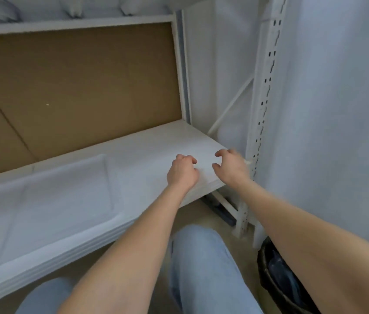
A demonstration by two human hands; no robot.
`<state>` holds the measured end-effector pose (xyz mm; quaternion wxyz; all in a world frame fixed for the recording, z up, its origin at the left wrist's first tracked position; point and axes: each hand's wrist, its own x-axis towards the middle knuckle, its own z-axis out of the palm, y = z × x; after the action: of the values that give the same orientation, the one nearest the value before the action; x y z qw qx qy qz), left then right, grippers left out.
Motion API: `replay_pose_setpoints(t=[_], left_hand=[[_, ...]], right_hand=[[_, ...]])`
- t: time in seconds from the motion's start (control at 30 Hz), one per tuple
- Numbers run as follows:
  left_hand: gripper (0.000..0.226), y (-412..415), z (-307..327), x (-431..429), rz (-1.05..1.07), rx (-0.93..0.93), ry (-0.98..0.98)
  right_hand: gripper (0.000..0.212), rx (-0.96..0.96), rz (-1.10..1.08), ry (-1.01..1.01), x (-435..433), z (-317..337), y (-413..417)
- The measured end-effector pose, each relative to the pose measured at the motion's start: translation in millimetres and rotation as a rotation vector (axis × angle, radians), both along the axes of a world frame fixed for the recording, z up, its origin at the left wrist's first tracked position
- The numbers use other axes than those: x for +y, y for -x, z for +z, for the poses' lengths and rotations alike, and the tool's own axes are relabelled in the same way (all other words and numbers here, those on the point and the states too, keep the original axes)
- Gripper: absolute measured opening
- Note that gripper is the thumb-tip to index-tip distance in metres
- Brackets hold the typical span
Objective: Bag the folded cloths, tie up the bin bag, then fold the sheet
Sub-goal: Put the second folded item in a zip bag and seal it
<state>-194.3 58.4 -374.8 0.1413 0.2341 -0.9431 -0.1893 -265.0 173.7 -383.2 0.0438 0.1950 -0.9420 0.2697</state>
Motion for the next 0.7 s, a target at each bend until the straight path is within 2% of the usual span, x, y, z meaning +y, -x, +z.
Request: replay_pose_setpoints(t=[0.17,0.37,0.5,0.7], left_hand=[[0.032,-47,20,-71,0.150,0.038,0.029],[0.034,-110,24,-152,0.319,-0.005,0.052],[0.036,-145,17,-196,0.426,-0.045,0.026],[0.047,-174,-5,-244,0.509,-0.202,-0.039]], right_hand=[[0.057,0.033,0.159,-0.019,-84,30,-27],[0.059,0.040,0.375,-0.049,-177,37,-70],[0.056,-0.022,0.471,-0.122,-226,26,-97],[0.057,-0.166,0.541,-0.274,-273,-5,-114]])
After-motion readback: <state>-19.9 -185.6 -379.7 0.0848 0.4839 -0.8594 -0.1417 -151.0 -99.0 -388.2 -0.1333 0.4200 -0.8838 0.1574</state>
